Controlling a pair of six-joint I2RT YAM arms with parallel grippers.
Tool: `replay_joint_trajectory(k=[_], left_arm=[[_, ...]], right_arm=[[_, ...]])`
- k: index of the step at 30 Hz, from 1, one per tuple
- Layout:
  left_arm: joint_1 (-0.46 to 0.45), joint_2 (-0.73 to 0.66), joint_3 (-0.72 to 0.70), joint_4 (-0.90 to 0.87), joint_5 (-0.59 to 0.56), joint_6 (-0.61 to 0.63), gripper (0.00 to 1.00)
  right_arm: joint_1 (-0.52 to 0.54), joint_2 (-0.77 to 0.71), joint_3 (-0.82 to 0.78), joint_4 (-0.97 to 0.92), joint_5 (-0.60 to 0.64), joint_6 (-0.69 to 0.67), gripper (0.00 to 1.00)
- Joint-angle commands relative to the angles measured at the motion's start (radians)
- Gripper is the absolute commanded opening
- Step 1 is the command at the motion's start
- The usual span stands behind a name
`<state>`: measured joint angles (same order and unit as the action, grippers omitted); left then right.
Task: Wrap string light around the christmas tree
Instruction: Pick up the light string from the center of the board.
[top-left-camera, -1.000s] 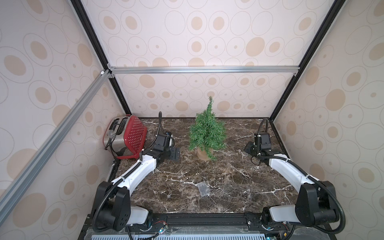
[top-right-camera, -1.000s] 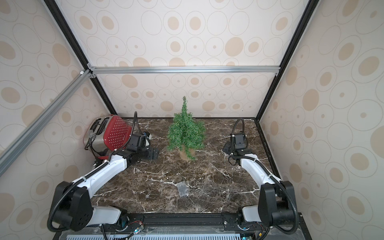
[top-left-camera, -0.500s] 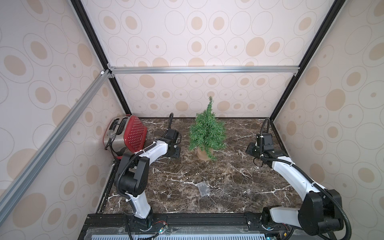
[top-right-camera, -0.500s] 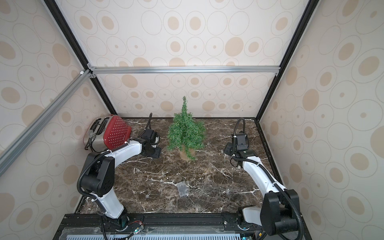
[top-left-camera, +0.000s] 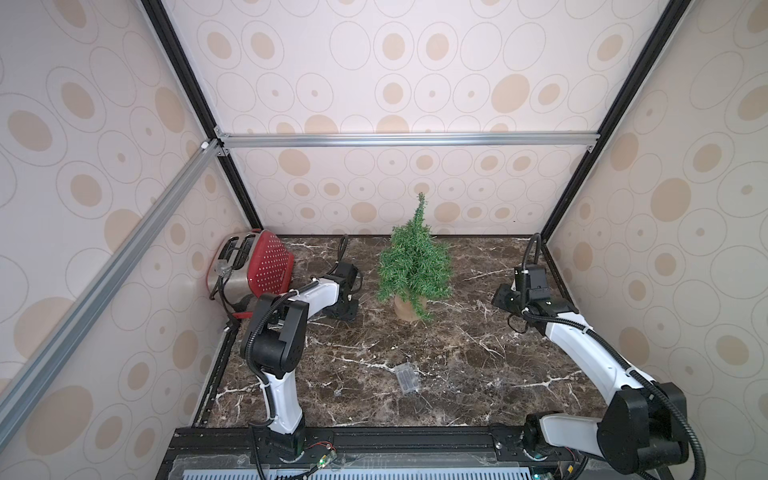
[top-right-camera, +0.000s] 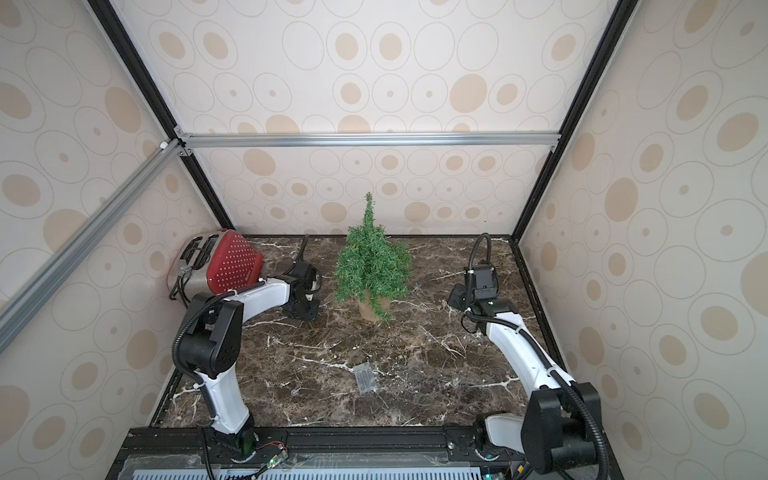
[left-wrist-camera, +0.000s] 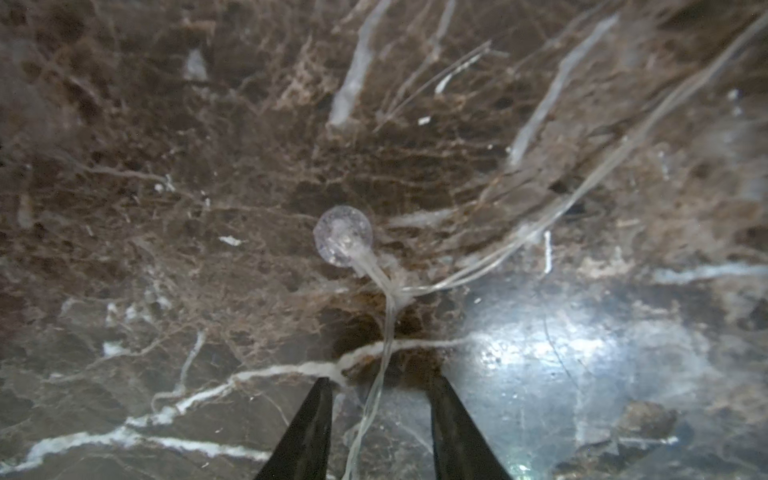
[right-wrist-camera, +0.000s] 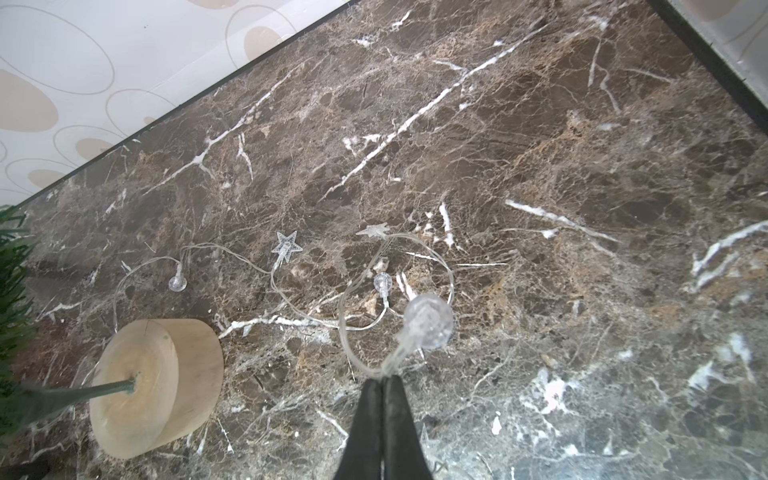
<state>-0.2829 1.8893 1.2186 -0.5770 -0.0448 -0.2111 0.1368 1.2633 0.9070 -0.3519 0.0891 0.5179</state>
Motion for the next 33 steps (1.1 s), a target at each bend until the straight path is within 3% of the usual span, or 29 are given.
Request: replay_joint_trajectory(k=[1, 4, 13, 21, 33], left_arm=[[0.011, 0.022, 0.038, -0.04, 0.013, 0.014, 0.32], [0.011, 0.045, 0.045, -0.047, 0.018, 0.013, 0.3], [0.012, 0.019, 0.043, -0.034, 0.038, 0.01, 0.0], [0.02, -0.119, 0.055, -0.009, 0.075, -0.005, 0.0], [0.019, -0.285, 0.236, -0.047, 0.166, -0.035, 0.0]], right_arm=[[0.011, -0.029, 0.021, -0.022, -0.003, -0.008, 0.0], [0.012, -0.031, 0.024, -0.024, 0.0, -0.01, 0.0], [0.012, -0.07, 0.056, -0.038, 0.001, -0.02, 0.0], [0.012, -0.102, 0.158, -0.079, -0.002, -0.053, 0.0], [0.012, -0.099, 0.371, -0.082, -0.017, -0.081, 0.0]])
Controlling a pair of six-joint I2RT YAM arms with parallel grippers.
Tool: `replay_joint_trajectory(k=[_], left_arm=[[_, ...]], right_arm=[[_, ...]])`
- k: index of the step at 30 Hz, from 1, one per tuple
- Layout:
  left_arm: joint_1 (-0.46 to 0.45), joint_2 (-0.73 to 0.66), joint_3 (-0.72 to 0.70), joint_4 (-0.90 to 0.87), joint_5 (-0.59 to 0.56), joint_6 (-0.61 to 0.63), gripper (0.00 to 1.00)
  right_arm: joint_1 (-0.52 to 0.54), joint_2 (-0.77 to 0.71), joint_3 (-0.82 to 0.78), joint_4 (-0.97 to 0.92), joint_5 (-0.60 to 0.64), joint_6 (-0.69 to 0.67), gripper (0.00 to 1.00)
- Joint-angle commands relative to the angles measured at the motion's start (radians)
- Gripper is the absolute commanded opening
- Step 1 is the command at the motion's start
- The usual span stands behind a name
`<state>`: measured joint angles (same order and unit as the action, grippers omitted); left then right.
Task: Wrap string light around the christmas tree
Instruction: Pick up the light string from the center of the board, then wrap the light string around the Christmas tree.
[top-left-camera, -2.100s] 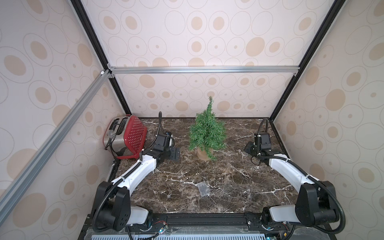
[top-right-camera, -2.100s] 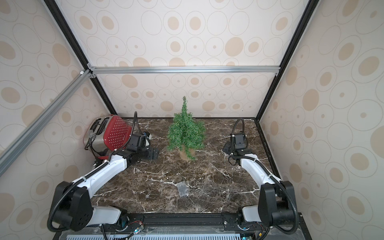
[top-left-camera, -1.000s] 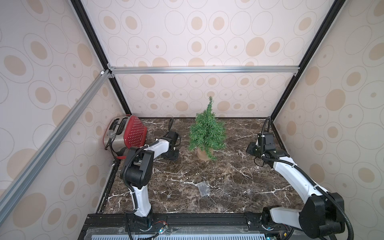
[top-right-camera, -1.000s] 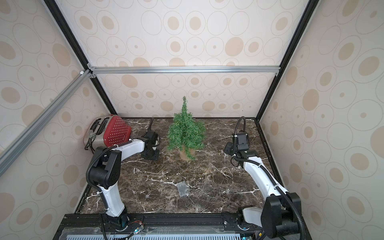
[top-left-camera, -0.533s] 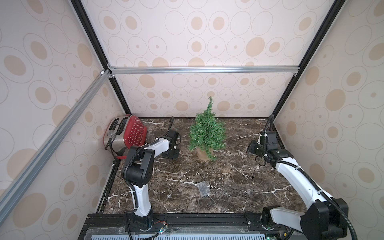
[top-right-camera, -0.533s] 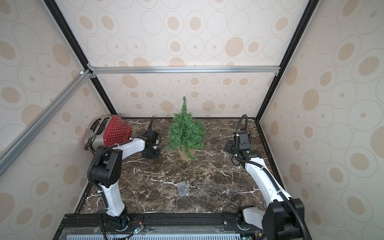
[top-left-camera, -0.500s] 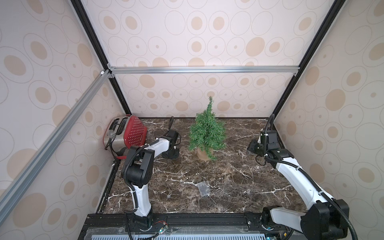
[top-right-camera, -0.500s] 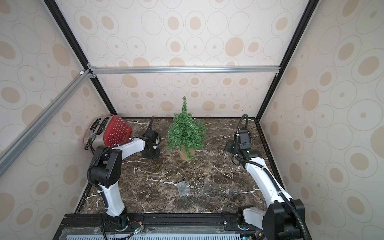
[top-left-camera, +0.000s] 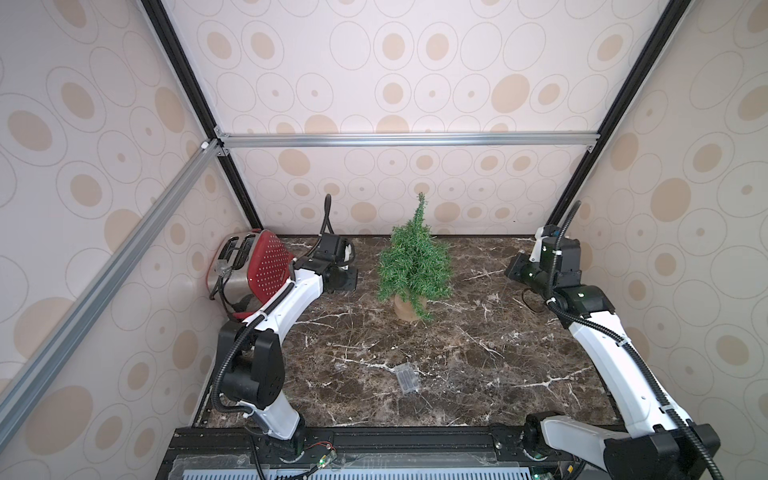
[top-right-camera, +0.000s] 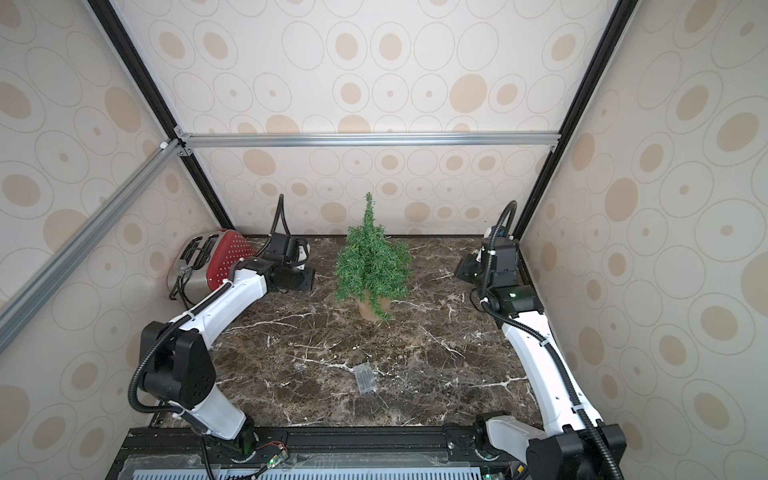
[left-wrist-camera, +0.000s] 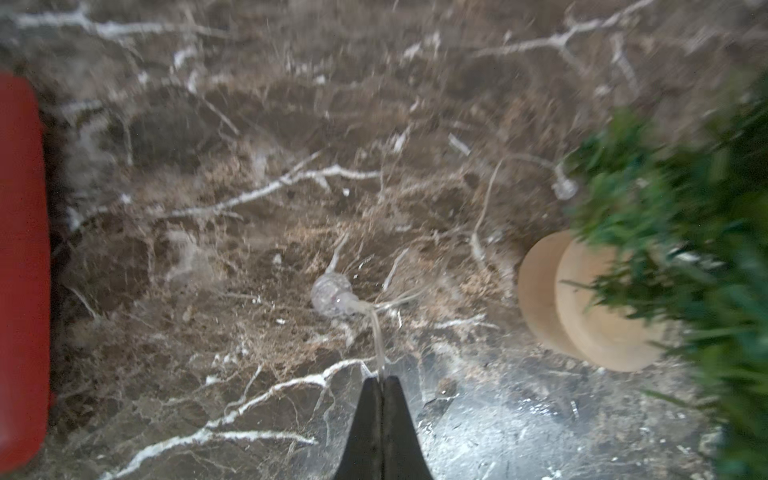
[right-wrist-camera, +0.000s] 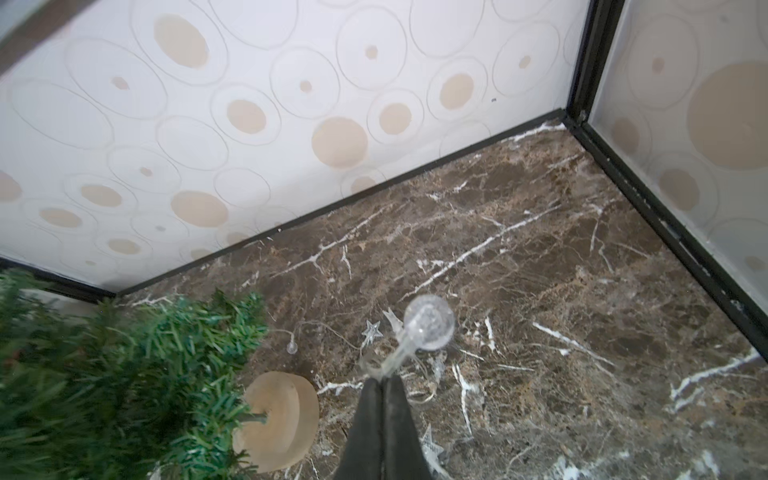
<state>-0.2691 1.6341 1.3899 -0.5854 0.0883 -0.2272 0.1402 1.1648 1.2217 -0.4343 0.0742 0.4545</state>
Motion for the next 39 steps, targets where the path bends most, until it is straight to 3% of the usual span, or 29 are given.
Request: replay_joint_trajectory(k=[1, 11, 21, 30, 39], left_arm=[[0.006, -0.035, 0.089, -0.039, 0.032, -0.024, 0.0], [0.005, -0.016, 0.317, -0.122, 0.019, -0.056, 0.0], [0.034, 0.148, 0.56, -0.224, -0.014, -0.067, 0.0], [0.083, 0.257, 0.716, -0.243, 0.011, -0.118, 0.0], [0.094, 0.266, 0.828, -0.24, 0.044, -0.137, 0.0]], right_arm=[[0.009, 0.007, 0.085, 0.003, 0.002, -0.016, 0.0], [0.009, 0.114, 0.362, 0.055, 0.03, -0.017, 0.0], [0.009, 0.294, 0.556, 0.104, 0.048, -0.028, 0.0], [0.011, 0.5, 0.768, 0.149, 0.072, 0.012, 0.0], [0.022, 0.618, 1.069, 0.097, 0.054, 0.033, 0.0]])
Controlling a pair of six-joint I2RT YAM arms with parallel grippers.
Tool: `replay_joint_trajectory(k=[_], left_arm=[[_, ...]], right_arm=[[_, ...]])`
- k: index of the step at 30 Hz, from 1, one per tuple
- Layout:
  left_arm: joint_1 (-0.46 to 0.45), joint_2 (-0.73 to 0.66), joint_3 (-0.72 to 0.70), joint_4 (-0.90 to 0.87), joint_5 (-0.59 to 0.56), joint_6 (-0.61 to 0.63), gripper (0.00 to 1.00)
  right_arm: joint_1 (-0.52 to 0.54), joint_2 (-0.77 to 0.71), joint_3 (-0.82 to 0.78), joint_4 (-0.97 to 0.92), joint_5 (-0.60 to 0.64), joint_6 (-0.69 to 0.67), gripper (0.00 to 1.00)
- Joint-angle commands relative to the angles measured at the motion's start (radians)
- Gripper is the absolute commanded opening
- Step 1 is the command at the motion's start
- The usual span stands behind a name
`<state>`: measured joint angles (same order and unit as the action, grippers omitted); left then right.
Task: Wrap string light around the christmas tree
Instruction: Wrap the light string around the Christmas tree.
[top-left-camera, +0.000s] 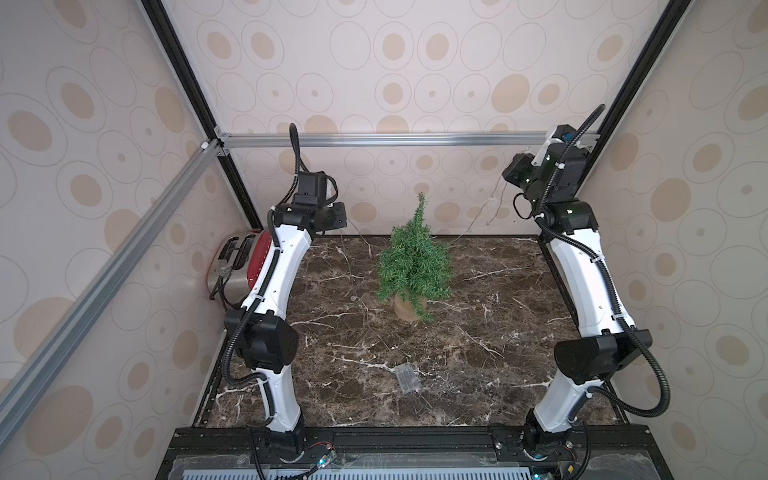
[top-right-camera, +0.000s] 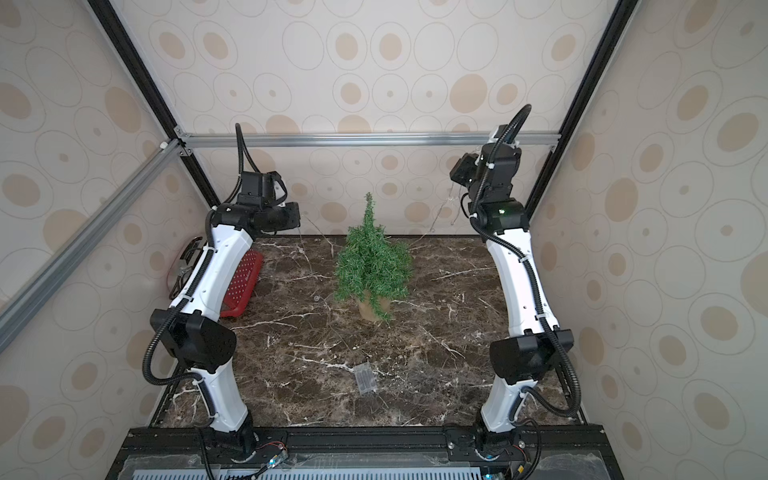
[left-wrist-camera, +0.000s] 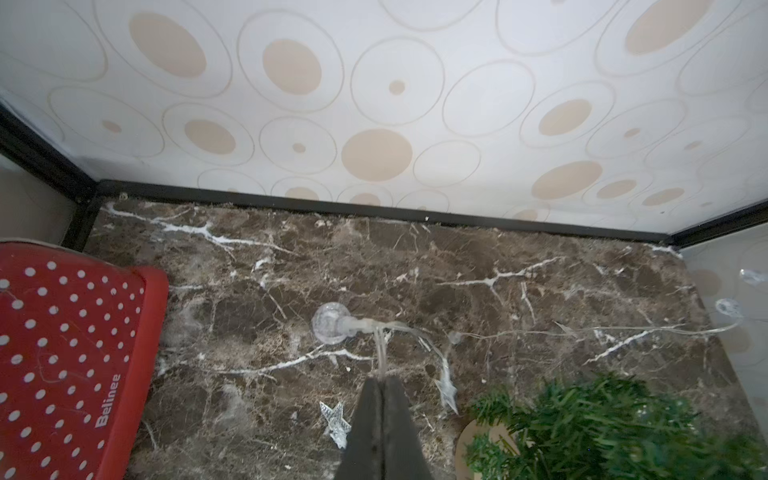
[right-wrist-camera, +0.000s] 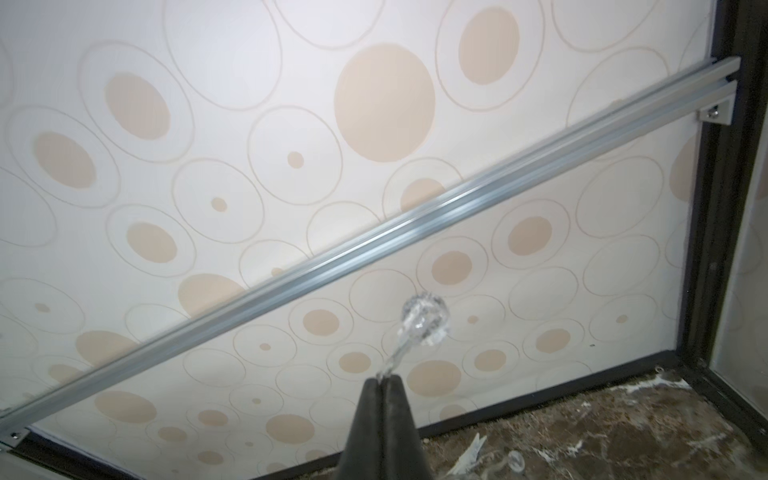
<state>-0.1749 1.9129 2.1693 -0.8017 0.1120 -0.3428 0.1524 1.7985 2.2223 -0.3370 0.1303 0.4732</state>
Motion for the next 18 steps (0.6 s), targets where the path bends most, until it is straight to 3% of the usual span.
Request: replay_joint_trajectory(k=[1, 9, 18], left_arm=[[0.0, -0.016, 0.054, -0.018, 0.029, -0.025, 0.0], [0.004, -0.112, 0.079, 0.003, 0.079, -0.065, 0.0], [0.003, -0.363, -0.161, 0.113, 0.237, -0.128, 0.0]], right_arm=[[0.011, -0.016, 0.118, 0.0, -0.006, 0.013, 0.0], [0.04, -0.128, 0.152, -0.054, -0.075, -0.025, 0.0], [0.113, -0.378, -0.059, -0.137, -0.187, -0.053, 0.0]])
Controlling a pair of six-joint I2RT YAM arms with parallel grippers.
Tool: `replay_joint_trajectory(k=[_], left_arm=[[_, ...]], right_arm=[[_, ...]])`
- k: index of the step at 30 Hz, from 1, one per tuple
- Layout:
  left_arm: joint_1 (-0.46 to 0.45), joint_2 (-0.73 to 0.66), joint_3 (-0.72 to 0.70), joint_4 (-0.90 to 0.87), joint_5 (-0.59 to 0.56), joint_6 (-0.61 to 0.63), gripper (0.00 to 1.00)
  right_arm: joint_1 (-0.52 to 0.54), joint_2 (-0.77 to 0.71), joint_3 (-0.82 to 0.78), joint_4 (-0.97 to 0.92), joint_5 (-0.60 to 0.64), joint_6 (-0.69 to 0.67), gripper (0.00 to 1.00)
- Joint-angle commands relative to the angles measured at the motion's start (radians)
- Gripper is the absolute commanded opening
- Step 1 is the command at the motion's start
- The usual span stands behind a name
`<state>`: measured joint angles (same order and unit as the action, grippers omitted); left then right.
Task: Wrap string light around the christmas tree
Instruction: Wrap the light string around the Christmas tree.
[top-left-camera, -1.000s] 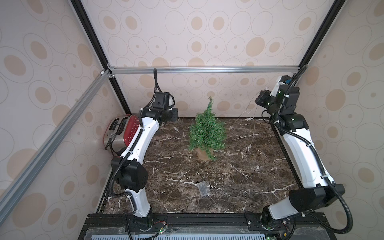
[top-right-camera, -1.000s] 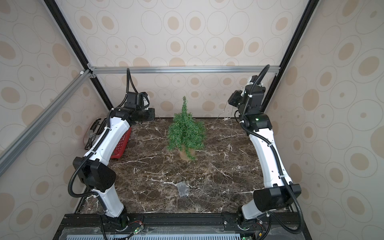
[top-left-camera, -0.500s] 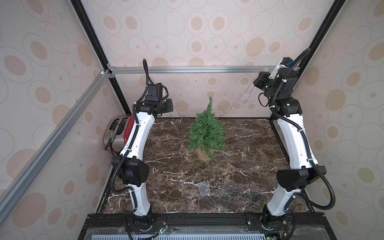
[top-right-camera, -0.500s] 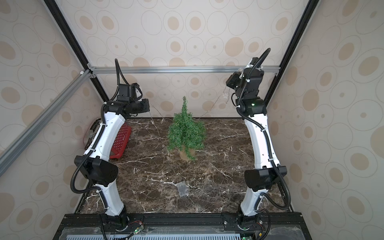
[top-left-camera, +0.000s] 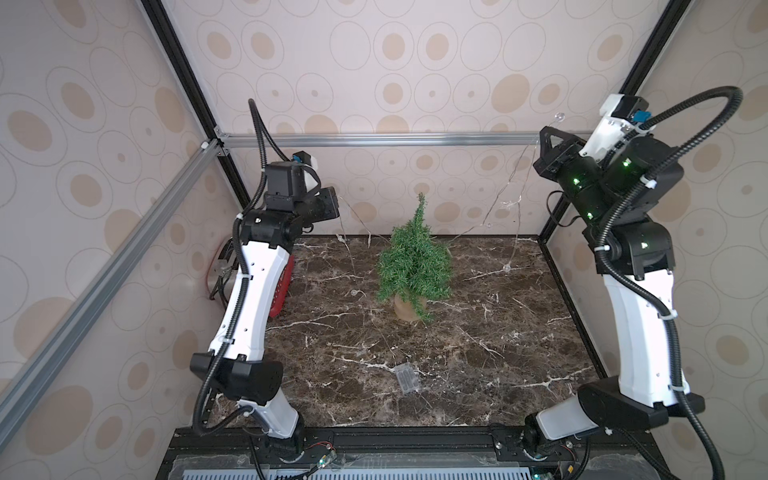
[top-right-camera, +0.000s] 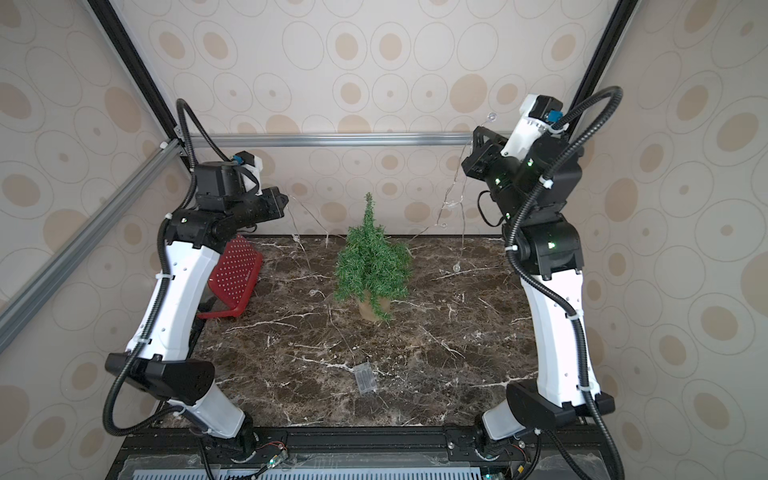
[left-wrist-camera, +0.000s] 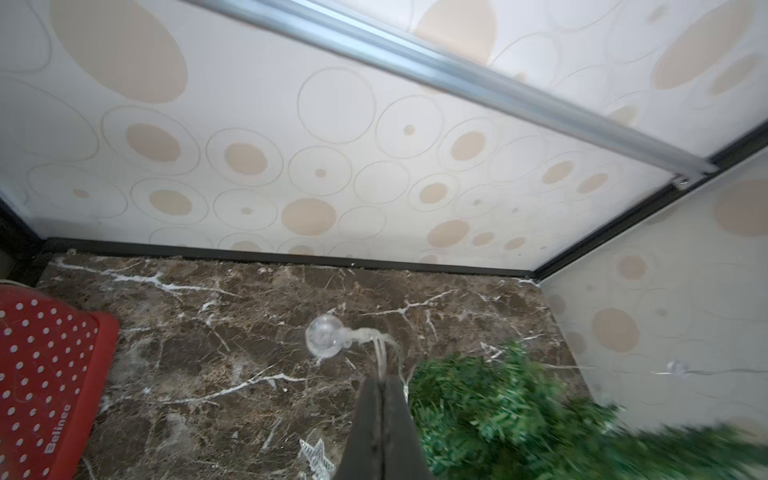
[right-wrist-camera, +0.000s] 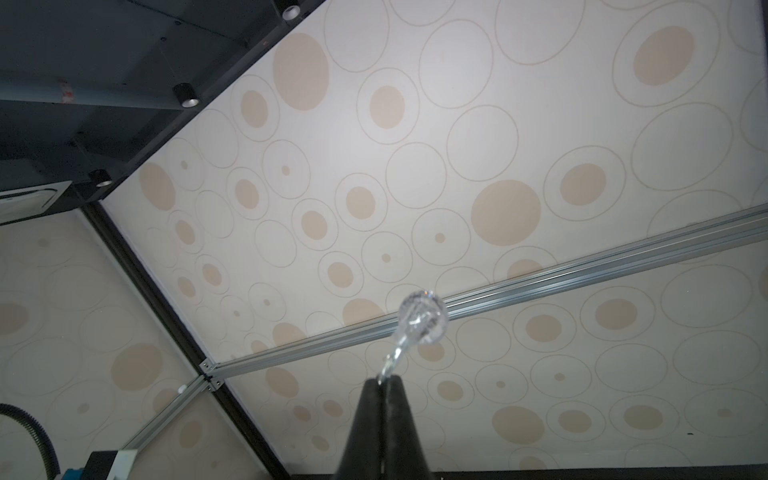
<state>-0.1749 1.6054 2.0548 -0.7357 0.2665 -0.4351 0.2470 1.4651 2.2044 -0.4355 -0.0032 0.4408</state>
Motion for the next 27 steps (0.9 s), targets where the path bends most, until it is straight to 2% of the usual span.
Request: replay_joint_trajectory(k=[1, 5, 8, 12, 17, 21, 27], left_arm=[[0.004, -0.078, -0.082, 0.061, 0.121, -0.048, 0.0], [-0.001, -0.17, -0.246, 0.161, 0.259, -0.098, 0.0], [-0.015, -0.226, -0.336, 0.181, 0.315, -0.091, 0.0], [-0.024, -0.303, -0.449, 0.183, 0.313, -0.078, 0.0], [-0.057, -0.369, -0.562, 0.19, 0.367, -0.077, 0.0], [-0.143, -0.397, -0.63, 0.205, 0.359, -0.062, 0.0], [-0.221, -0.438, -0.777, 0.323, 0.351, -0.117, 0.0]], right_arm=[[0.027, -0.07, -0.063, -0.049, -0.072, -0.02, 0.0], [0.128, -0.147, -0.132, -0.088, -0.104, -0.039, 0.0], [0.222, -0.173, -0.158, -0.102, -0.127, -0.063, 0.0], [0.359, -0.176, -0.159, -0.139, -0.091, -0.1, 0.0], [0.511, -0.159, -0.191, -0.14, -0.033, -0.12, 0.0], [0.593, -0.125, -0.179, -0.14, -0.033, -0.111, 0.0], [0.674, -0.097, -0.162, -0.123, -0.024, -0.1, 0.0]])
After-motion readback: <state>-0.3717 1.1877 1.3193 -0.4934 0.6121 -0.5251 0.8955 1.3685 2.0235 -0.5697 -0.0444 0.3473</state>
